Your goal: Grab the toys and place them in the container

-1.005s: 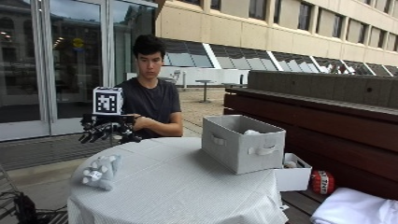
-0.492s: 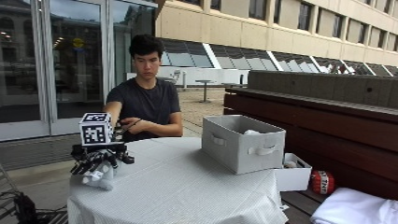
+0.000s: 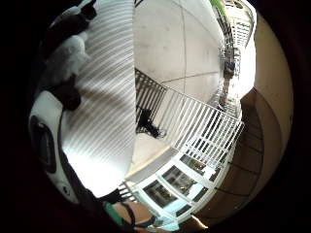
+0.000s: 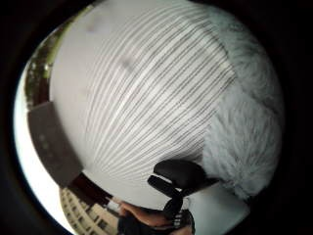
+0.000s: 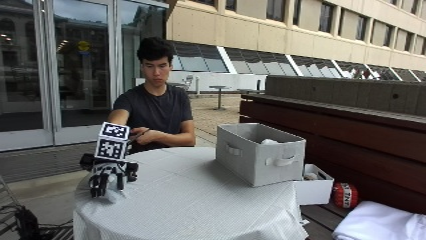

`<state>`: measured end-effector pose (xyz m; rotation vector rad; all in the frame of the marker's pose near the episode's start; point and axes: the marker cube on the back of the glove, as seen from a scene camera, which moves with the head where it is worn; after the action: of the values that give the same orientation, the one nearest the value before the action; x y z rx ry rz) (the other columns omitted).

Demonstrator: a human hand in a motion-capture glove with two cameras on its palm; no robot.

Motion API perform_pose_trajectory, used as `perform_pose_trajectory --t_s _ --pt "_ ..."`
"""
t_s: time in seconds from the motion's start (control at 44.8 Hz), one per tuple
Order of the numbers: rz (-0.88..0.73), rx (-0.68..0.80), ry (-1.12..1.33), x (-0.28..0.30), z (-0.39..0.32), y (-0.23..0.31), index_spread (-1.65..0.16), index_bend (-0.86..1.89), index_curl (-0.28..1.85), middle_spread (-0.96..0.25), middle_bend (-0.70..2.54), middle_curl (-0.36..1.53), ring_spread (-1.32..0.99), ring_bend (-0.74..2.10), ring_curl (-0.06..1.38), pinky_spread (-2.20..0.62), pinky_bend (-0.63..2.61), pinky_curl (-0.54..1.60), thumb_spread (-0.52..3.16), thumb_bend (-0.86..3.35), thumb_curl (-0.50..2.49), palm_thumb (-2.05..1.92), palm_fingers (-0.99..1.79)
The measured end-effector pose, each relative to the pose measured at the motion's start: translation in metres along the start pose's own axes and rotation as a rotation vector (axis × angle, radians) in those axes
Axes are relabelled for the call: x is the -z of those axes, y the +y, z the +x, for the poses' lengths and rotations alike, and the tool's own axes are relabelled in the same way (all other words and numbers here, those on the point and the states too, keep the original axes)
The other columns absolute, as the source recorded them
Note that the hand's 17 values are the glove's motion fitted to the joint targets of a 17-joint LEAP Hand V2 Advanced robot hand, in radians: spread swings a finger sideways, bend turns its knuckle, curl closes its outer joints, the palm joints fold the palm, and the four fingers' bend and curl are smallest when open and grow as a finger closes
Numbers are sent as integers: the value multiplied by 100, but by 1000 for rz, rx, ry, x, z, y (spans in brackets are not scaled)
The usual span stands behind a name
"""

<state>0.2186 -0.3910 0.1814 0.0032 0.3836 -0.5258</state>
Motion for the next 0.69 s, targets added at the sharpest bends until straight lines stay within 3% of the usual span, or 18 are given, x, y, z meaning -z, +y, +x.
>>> perform_pose_trajectory --t_s 0.112,0.223,0.447,0.514,0.536,0.559,0.603,0.626,0.648,0.67,0.693 --pt "17 -17 -25 5 3 1 -35 10 19 -24 39 24 -43 103 43 -48 141 35 128 27 38 67 74" --pt "33 -25 -100 9 7 5 -35 1 12 -32 72 36 -42 129 49 -51 114 28 130 35 42 80 106" --pt "132 -83 -248 3 18 9 -35 12 8 -36 103 49 -40 127 50 -45 92 26 112 44 55 102 117" --pt "197 -136 -269 1 23 8 -34 34 14 -35 114 52 -40 123 48 -29 71 20 120 56 61 112 118" --pt "210 -146 -275 1 24 8 -33 37 15 -34 116 53 -40 122 48 -86 107 20 121 58 62 114 121" --pt "221 -152 -279 1 25 8 -33 48 18 -34 119 54 -40 124 48 -118 91 4 123 60 63 114 113" --pt "237 -159 -286 4 25 8 -32 61 22 -33 123 55 -39 125 48 -190 88 -2 125 63 65 115 114" --pt "246 -161 -290 7 25 8 -31 65 24 -33 124 55 -39 126 48 -208 85 -5 125 64 66 115 112" --pt "255 -162 -295 11 25 8 -31 65 24 -32 121 54 -38 121 46 -113 80 3 123 62 67 113 121" --pt "262 -161 -298 16 24 9 -30 67 26 -32 120 54 -38 120 46 -95 80 3 123 63 68 113 122" --pt "269 -158 -301 20 23 11 -29 68 27 -31 120 54 -38 120 46 -96 81 5 122 63 69 113 123"
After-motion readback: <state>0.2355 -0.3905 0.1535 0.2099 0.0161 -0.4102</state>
